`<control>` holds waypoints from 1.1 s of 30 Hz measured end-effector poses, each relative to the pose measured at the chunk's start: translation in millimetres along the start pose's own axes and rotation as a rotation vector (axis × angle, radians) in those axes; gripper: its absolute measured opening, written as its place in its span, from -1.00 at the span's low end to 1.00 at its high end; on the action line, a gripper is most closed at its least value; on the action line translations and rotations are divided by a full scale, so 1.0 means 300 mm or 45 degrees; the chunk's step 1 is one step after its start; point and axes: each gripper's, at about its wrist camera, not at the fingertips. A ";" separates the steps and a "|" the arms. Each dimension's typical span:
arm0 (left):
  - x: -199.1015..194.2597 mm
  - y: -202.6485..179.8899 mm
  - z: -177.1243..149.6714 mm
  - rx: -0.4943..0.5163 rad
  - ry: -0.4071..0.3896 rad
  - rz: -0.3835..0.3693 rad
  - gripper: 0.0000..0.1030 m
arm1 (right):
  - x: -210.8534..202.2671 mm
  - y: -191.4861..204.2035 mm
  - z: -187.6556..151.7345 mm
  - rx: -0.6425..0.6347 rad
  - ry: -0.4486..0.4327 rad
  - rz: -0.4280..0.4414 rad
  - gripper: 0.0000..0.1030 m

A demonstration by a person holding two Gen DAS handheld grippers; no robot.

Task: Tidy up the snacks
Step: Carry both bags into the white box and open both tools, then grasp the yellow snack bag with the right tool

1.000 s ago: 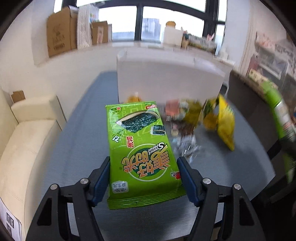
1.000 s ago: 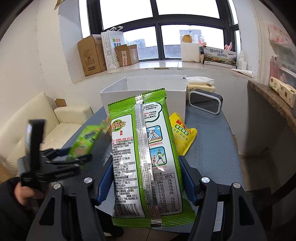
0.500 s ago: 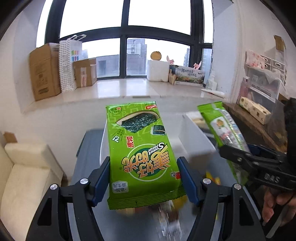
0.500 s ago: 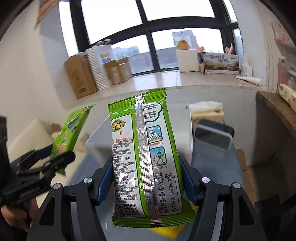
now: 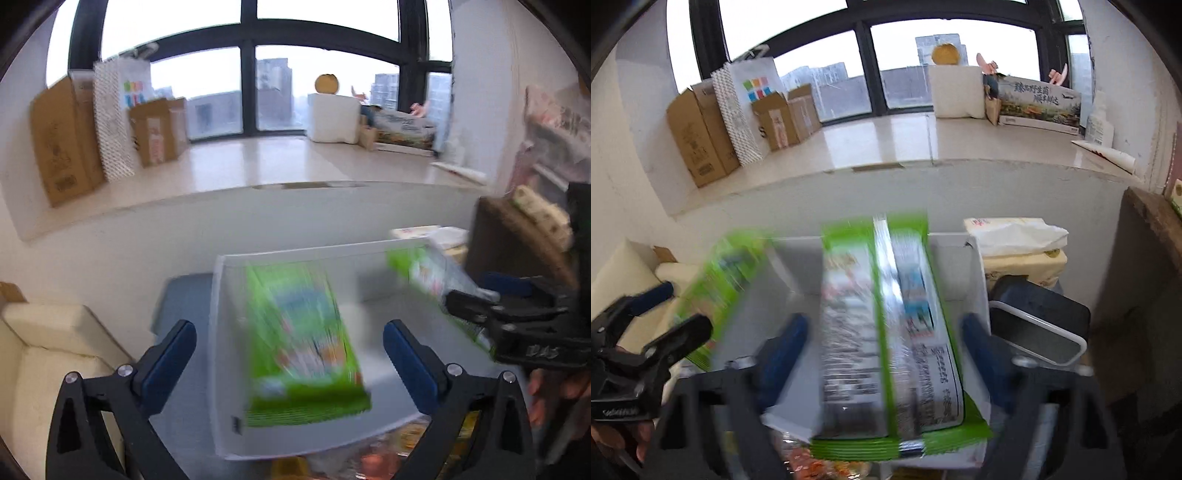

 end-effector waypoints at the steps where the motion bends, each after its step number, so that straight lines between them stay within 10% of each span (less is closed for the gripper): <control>1: 0.011 0.003 -0.010 0.003 0.006 -0.004 1.00 | 0.010 -0.007 -0.007 0.007 0.012 -0.013 0.83; 13: -0.110 -0.029 -0.139 -0.006 -0.099 0.042 1.00 | -0.135 -0.047 -0.081 0.057 -0.239 0.058 1.00; 33: -0.499 -0.121 -0.519 -0.192 -0.057 -0.063 1.00 | -0.354 -0.209 -0.568 0.323 -0.009 -0.062 1.00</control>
Point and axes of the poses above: each gripper's, at about its wrist camera, not at the fingertips, and x roughly the way its jaws point, y to its left, z to its top, and after that the axes turned 7 degrees about -z, right-handed
